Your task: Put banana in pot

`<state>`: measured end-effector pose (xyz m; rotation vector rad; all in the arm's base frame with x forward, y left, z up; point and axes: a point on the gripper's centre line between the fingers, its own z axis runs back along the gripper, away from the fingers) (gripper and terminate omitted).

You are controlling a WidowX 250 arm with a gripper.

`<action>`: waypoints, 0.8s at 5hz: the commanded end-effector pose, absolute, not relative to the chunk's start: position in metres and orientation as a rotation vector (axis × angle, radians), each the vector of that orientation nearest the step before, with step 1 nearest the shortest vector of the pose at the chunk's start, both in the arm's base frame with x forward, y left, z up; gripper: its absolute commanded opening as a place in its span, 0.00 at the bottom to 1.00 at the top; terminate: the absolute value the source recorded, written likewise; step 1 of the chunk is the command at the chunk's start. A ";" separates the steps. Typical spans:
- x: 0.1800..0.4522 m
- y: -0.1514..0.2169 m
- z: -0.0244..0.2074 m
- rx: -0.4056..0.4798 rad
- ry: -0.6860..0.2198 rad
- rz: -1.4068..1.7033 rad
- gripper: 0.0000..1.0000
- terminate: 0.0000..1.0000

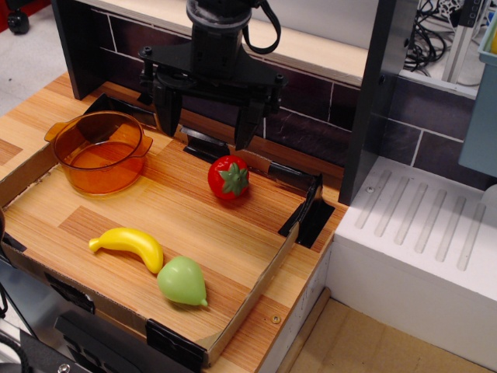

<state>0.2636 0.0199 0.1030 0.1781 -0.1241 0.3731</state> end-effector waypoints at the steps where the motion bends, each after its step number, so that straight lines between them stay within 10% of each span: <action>1: 0.264 0.020 0.103 0.178 -0.124 0.373 1.00 0.00; 4: 0.209 0.058 0.071 0.189 -0.247 0.933 1.00 0.00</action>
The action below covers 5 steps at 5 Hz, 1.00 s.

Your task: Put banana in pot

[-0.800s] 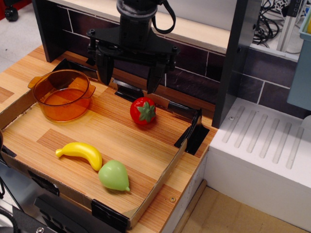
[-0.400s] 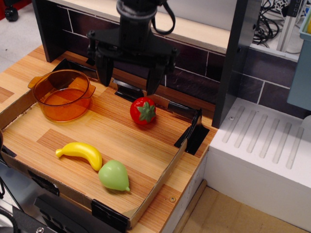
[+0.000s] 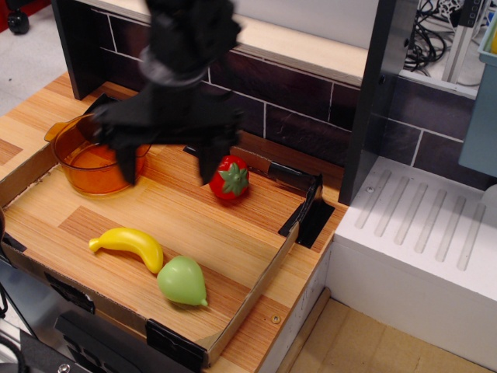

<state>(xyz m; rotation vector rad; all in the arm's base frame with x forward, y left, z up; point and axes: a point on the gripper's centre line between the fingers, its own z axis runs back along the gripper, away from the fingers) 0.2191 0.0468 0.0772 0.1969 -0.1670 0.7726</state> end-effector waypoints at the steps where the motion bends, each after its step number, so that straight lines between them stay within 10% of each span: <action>1: 0.201 0.068 0.051 0.197 -0.257 1.069 1.00 0.00; 5: 0.197 0.063 -0.004 0.250 -0.244 1.090 1.00 0.00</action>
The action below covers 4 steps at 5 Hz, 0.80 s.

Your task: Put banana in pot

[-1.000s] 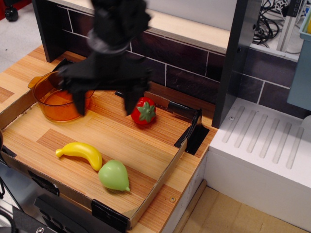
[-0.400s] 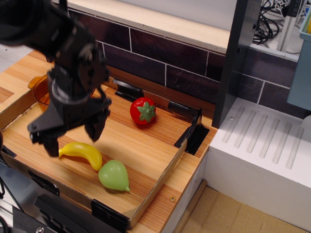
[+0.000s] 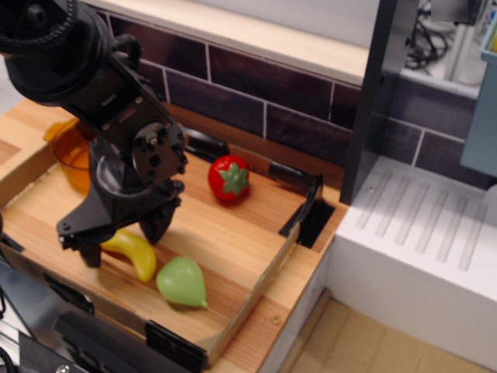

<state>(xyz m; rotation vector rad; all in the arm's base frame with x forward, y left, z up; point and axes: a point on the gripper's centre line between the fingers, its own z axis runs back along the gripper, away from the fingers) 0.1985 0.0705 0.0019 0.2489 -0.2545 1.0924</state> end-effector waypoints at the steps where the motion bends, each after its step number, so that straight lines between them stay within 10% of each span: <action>1: 0.200 0.065 0.000 0.224 -0.255 1.122 0.00 0.00; 4: 0.197 0.085 0.064 0.144 -0.294 1.216 0.00 0.00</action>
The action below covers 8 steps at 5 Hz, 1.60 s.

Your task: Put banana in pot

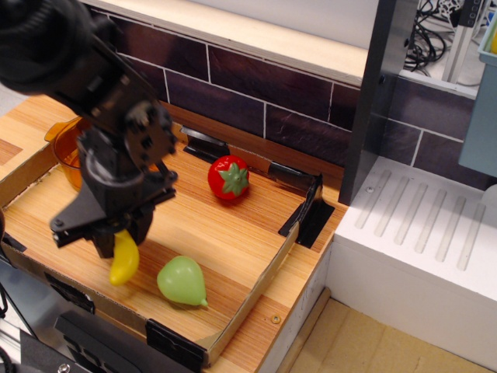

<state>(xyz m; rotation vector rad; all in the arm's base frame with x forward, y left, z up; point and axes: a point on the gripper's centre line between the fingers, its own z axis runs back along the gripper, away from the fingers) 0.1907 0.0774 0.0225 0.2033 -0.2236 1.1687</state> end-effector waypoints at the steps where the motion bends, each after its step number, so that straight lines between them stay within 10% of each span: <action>1: 0.210 0.100 0.092 0.123 -0.370 1.300 0.00 0.00; 5: 0.272 0.163 0.057 0.272 -0.345 1.489 0.00 0.00; 6: 0.270 0.164 0.059 0.261 -0.244 1.523 1.00 0.00; 8: 0.280 0.143 0.106 0.215 -0.333 1.526 1.00 0.00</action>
